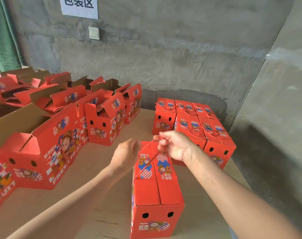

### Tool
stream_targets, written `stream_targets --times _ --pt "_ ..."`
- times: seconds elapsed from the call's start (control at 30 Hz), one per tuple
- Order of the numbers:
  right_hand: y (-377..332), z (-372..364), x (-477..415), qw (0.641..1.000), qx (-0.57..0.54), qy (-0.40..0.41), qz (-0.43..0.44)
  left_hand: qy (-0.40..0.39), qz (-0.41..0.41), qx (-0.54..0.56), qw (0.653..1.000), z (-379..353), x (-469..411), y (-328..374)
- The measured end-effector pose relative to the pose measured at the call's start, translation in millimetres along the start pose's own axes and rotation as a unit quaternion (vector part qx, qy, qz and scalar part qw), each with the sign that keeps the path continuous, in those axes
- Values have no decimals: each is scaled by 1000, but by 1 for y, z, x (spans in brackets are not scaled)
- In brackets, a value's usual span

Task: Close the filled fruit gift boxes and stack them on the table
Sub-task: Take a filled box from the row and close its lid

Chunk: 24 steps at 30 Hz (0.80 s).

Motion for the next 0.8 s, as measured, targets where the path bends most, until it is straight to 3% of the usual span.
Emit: stream_targets --times 0.13,0.27,0.47,0.67,0.8 --pt "-19 -11 4 993 75 74 50 -160 -3 -23 987 -22 36 -25" --pt "-43 -28 18 976 117 110 147 -105 -96 -38 989 -8 34 -24" --pt "-96 -55 42 948 110 145 262 0 -141 11 990 34 3 -3" --pt "-96 -59 14 938 128 216 240 -18 -81 -10 997 26 -11 -27" --pt "-69 -52 -28 938 138 264 175 -147 42 -49 987 0 -4 -59"
Point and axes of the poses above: each hand's wrist, its own x-axis away from the middle knuckle, its own z-axis out of the back of the hand, y = z × x, the point moved 1 cm from there along -x, towards the middle knuckle, and after that the axes turned 11 degrees about -z, right-handed, at the moved point
